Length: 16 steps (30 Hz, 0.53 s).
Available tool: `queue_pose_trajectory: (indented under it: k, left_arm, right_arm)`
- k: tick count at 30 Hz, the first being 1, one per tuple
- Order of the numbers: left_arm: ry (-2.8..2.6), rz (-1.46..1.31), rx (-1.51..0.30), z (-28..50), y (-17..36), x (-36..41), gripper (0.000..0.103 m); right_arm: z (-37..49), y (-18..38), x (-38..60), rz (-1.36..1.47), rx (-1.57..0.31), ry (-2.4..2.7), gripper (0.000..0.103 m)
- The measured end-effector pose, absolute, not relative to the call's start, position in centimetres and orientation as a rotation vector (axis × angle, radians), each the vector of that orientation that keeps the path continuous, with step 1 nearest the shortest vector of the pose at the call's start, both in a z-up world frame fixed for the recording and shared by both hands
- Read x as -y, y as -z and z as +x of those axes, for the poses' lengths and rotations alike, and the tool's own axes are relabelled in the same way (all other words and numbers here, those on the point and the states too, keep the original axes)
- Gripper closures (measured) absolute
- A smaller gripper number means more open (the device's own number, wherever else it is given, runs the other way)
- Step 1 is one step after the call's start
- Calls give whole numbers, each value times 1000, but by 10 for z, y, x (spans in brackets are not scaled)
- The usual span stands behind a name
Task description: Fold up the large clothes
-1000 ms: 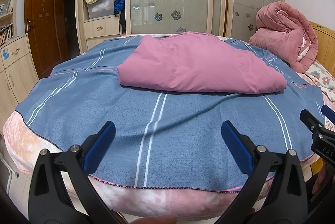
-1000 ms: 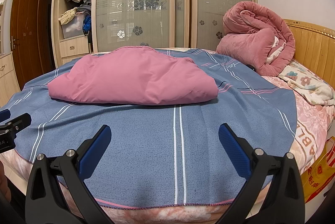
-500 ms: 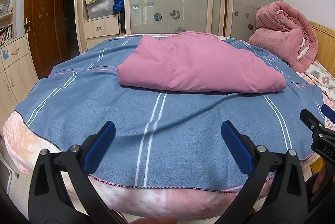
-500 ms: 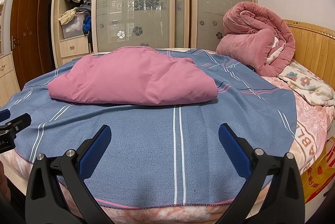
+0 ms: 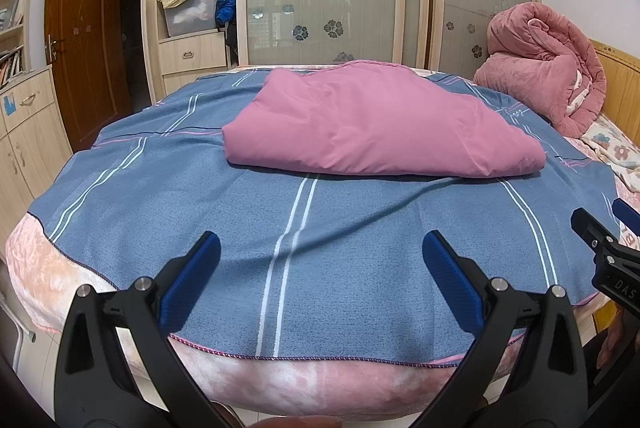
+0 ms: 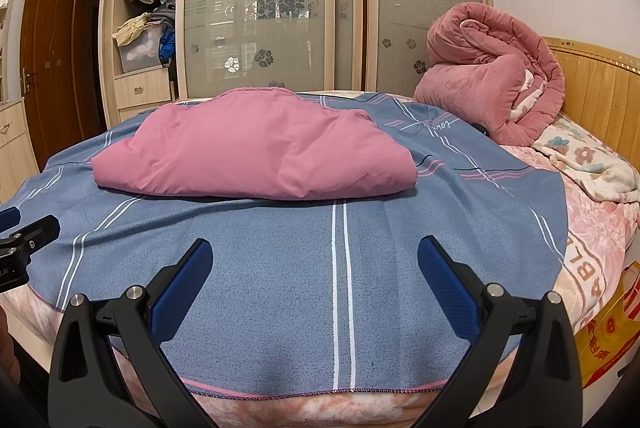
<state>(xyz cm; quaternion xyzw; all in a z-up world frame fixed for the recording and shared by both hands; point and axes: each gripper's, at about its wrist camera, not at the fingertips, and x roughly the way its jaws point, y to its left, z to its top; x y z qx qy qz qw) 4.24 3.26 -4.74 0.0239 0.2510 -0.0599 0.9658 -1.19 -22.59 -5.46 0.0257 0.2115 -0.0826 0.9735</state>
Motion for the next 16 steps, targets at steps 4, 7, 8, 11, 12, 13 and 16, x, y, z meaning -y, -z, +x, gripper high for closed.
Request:
queue_pose_trajectory:
  k: [4, 7, 8, 11, 12, 13, 16]
  left_arm:
    - [123, 55, -498, 41, 48, -31, 2]
    - [129, 59, -497, 39, 48, -30, 2]
    - [134, 58, -501, 40, 48, -30, 2]
    - [134, 51, -510, 42, 47, -31, 2]
    - [133, 48, -510, 42, 47, -32, 2]
    - [134, 46, -511, 42, 47, -33, 2]
    - [137, 45, -512, 42, 47, -33, 2]
  right_arm:
    - [-12, 55, 226, 51, -429, 165, 1]
    - [-12, 55, 226, 53, -429, 165, 1]
    - [-12, 55, 225, 53, -429, 164, 1]
    - [-12, 55, 226, 53, -428, 165, 1]
    - [-12, 55, 226, 53, -429, 164, 1]
    - [-12, 55, 226, 54, -429, 164, 1]
    - [-12, 55, 225, 53, -429, 163, 1]
